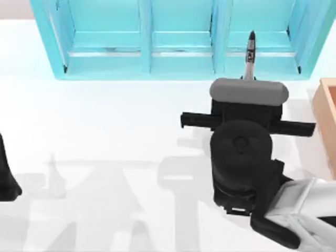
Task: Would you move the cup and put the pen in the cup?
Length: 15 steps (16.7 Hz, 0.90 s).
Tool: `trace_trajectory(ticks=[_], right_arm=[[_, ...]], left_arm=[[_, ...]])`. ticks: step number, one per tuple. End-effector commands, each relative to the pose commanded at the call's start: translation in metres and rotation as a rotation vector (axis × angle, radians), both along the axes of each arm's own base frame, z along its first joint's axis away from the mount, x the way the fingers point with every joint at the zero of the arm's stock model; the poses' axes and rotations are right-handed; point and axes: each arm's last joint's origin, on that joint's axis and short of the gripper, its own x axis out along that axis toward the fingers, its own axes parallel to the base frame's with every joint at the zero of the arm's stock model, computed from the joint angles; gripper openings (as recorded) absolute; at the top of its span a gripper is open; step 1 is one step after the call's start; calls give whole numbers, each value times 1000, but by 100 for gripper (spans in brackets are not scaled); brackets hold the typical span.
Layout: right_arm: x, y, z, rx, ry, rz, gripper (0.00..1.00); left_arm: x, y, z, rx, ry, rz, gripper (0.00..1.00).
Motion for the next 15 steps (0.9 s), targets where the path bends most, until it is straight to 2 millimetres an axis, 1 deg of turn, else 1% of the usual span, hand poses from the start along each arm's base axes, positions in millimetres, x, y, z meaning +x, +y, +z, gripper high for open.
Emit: trace_trajectory(ticks=[3,5,9,11,15], right_arm=[[-10,-8,15,48,-64,-41,0],[-14,-10,21,74,-88,-53,0],[-14,-11,21,79,-92,-55,0],[-11,-11,21,79,-91,-59,0],[6,-15,13,78,-91,-57,0]], left_arm=[[0,0,0,0,0,0,100],[0,0,0,0,0,0,100],[0,0,0,0,0,0,100],[0,0,0,0,0,0,100],[0,0,0,0,0,0,100]])
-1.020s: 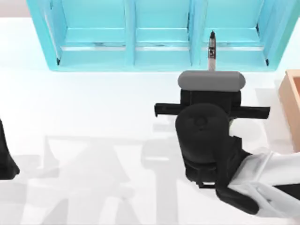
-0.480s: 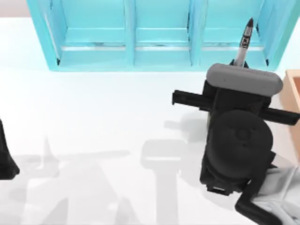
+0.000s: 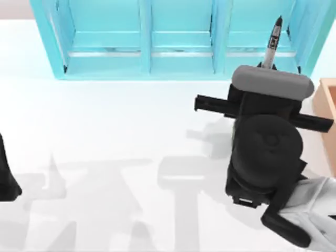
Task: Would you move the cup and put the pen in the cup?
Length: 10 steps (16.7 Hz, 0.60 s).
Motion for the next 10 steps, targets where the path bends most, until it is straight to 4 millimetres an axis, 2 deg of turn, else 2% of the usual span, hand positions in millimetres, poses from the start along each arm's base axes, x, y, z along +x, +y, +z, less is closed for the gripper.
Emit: trace_trajectory(ticks=[4,8,10], right_arm=[[19,-6,-8,-1,1,2,0],[20,-6,-8,0,0,2,0],[20,-6,-8,0,0,2,15]], left_arm=[[0,0,0,0,0,0,100],[0,0,0,0,0,0,100],[0,0,0,0,0,0,100]])
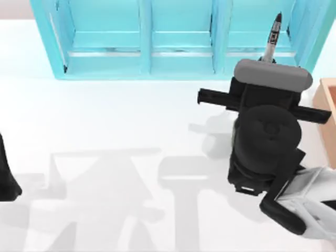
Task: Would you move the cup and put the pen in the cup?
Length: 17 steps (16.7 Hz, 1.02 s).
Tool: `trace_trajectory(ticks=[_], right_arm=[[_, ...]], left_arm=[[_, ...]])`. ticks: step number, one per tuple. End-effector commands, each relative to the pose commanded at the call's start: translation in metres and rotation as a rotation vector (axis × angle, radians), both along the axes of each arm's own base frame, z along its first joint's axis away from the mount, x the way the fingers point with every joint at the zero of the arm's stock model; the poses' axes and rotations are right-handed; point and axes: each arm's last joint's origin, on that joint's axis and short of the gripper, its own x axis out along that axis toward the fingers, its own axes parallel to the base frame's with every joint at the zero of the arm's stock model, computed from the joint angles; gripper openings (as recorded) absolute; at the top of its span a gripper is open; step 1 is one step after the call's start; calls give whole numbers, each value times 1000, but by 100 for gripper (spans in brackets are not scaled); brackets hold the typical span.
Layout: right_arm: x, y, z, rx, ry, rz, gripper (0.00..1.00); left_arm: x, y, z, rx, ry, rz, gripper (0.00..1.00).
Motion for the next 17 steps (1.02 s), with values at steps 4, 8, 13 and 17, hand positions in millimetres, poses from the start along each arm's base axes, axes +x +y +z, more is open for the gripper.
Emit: trace_trajectory(ticks=[4,8,13,17], right_arm=[[0,0,0,0,0,0,45],[0,0,0,0,0,0,75],[0,0,0,0,0,0,100],[0,0,0,0,0,0,100]], left_arm=[[0,0,0,0,0,0,100],[0,0,0,0,0,0,100],[0,0,0,0,0,0,100],[0,0,0,0,0,0,100]])
